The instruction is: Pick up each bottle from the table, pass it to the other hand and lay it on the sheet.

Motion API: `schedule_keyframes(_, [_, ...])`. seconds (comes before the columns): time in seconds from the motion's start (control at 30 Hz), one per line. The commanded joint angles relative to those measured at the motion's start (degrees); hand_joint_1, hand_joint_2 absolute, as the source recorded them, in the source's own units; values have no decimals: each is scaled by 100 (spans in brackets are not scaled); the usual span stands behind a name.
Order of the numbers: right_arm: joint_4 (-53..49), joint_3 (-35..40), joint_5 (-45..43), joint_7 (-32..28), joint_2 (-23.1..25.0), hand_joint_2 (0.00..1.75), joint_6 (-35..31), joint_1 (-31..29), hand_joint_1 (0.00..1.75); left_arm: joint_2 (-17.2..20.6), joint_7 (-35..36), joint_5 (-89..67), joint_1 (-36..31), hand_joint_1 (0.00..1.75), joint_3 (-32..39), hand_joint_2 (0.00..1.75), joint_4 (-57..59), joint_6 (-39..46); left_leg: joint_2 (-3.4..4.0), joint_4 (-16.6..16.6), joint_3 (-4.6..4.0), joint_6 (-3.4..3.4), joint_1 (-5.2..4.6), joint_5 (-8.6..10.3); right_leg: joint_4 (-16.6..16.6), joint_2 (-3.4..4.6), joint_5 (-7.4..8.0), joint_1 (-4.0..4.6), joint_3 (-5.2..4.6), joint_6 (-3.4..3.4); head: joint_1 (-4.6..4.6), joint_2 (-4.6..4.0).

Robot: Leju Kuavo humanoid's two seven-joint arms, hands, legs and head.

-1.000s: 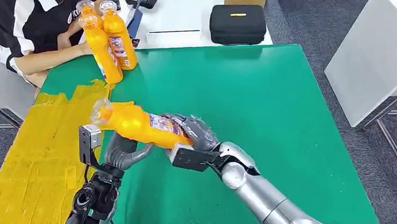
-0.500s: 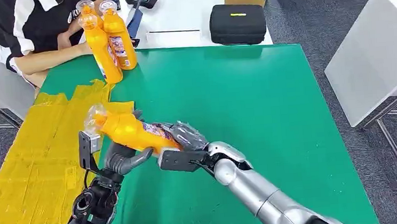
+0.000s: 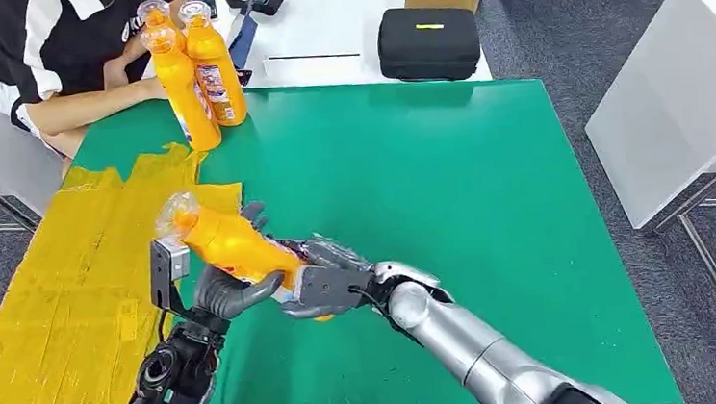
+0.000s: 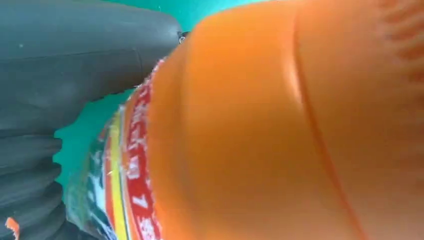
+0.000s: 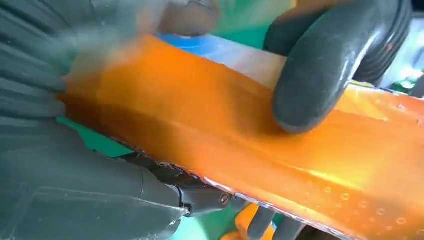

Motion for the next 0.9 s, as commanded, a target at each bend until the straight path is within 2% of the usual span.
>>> schedule_keyframes(0.03, [-177, 738, -335, -531, 9, 175, 693, 198, 175, 40, -93, -41, -582, 7, 15, 175, 628, 348, -9, -2, 14, 0, 7, -4, -5, -5, -5, 9, 18, -20, 0, 0])
schedule_keyframes(0.17, [-177, 738, -335, -531, 9, 175, 693, 198, 175, 40, -93, -41, -582, 7, 15, 175, 628, 348, -10, 0, 30, 0, 7, -13, 1, -2, -13, 11, 32, -35, 0, 0])
schedule_keyframes(0.2, [-177, 738, -335, -531, 9, 175, 693, 198, 175, 40, -93, -41, -582, 119, 15, 175, 628, 348, -9, -1, 25, -2, 8, -10, 0, -2, -10, 11, 27, -31, 0, 0])
schedule_keyframes(0.23, [-176, 732, -337, -519, 9, 175, 671, 195, 175, 46, -115, -68, -581, 164, 2, 175, 623, 374, -8, -3, 16, -1, 6, -5, -2, -3, -6, 9, 18, -23, -2, 0])
schedule_keyframes(0.27, [-176, 732, -337, -519, 9, 175, 671, 195, 175, 46, -115, -68, -581, 175, 2, 175, 623, 374, -12, 1, 34, -2, 9, -14, 2, -4, -16, 12, 34, -37, -2, 0])
schedule_keyframes(0.5, [-458, 632, -443, -428, -67, 175, 525, 350, 175, 20, -141, -119, -504, 175, -44, 175, 477, 409, -11, -1, 18, 0, 6, -7, -3, -6, -8, 8, 22, -23, 0, 0])
schedule_keyframes(0.57, [-499, 603, -500, -407, -70, 175, 546, 367, 175, 24, -145, -128, -486, 175, -37, 175, 449, 417, -11, 6, 46, 0, 9, -24, 6, -2, -24, 12, 47, -45, -2, 0])
schedule_keyframes(0.6, [-513, 582, -547, -403, -69, 175, 584, 371, 175, 30, -151, -138, -483, 175, -40, 175, 439, 417, -10, 1, 24, 0, 6, -11, 1, -3, -12, 9, 26, -30, -2, 0])
schedule_keyframes(0.77, [-639, 542, -621, -392, -99, 175, 567, 391, 175, 59, -198, -167, -444, 175, -39, 175, 381, 419, -8, 1, 17, -1, 7, -9, 0, -2, -8, 10, 19, -26, 0, 0])
schedule_keyframes(0.87, [-915, 502, -702, -624, -155, 175, 484, 473, 175, 119, -433, -581, -449, 175, -203, 175, 266, 573, -7, 8, 37, 1, 9, -21, 6, 2, -19, 13, 37, -40, -2, 0])
schedule_keyframes(0.9, [-1030, 418, -748, -634, -158, 175, 386, 511, 51, 132, -500, -801, -472, 175, -270, 175, 196, 721, -8, 3, 22, 1, 7, -12, 1, -2, -11, 10, 23, -29, 0, 0])
